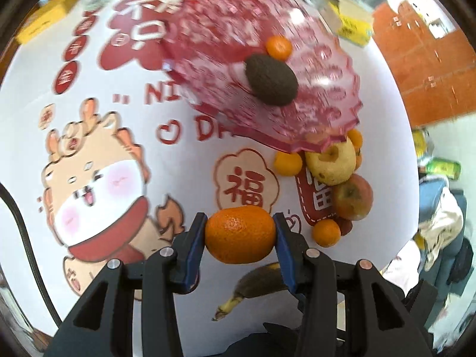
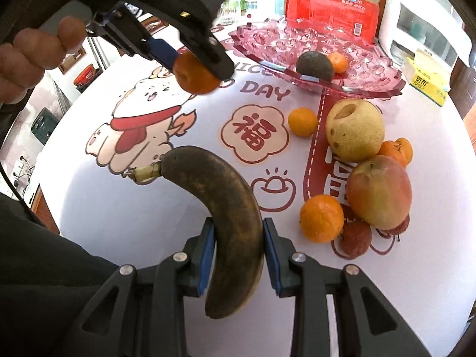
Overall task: Organize fruits
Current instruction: 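Lower the banana and orange into the pink bowl and open both tools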
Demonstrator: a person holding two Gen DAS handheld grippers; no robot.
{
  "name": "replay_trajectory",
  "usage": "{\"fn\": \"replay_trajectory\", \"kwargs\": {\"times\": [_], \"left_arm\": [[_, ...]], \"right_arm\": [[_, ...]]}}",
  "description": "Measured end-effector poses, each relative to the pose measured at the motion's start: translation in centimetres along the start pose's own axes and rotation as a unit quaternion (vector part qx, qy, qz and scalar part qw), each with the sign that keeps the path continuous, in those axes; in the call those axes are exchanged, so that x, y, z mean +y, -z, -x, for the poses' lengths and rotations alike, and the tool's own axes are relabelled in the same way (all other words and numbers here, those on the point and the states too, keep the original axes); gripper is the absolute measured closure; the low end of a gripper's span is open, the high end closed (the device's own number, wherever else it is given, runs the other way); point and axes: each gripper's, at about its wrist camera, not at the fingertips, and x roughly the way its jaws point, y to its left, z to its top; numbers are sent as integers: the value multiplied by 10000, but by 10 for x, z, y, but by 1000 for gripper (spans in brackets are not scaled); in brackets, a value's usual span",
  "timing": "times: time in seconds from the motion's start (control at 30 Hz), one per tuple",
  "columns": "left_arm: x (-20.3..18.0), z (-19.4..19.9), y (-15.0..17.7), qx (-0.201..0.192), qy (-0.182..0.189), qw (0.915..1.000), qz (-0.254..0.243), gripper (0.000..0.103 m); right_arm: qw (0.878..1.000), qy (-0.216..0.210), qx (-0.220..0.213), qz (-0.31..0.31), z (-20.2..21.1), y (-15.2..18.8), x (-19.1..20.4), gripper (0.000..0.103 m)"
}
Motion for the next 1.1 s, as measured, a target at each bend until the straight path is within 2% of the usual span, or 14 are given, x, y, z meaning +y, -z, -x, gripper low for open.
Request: {"fn": "replay_trajectory", "kwargs": {"times": [0.27,0.53,0.9,1.1], "left_arm": [[20,38,19,-485,-155,9981,357,60],[27,60,19,-904,-224,9946,454,60],[26,89,-6,-1401,-151,9890,458,60],[23,85,-28,-1403,-222,9891,402,60]], "right_arm": [[9991,-185,-365,-104,38,1,-1,72],[9965,-390,-717,-166,68,-27,-10,72],[9916,-248,-1095,-636,88,-76,-51,72],[9884,-73,-1223,-900,81,-111,-86,72]]}}
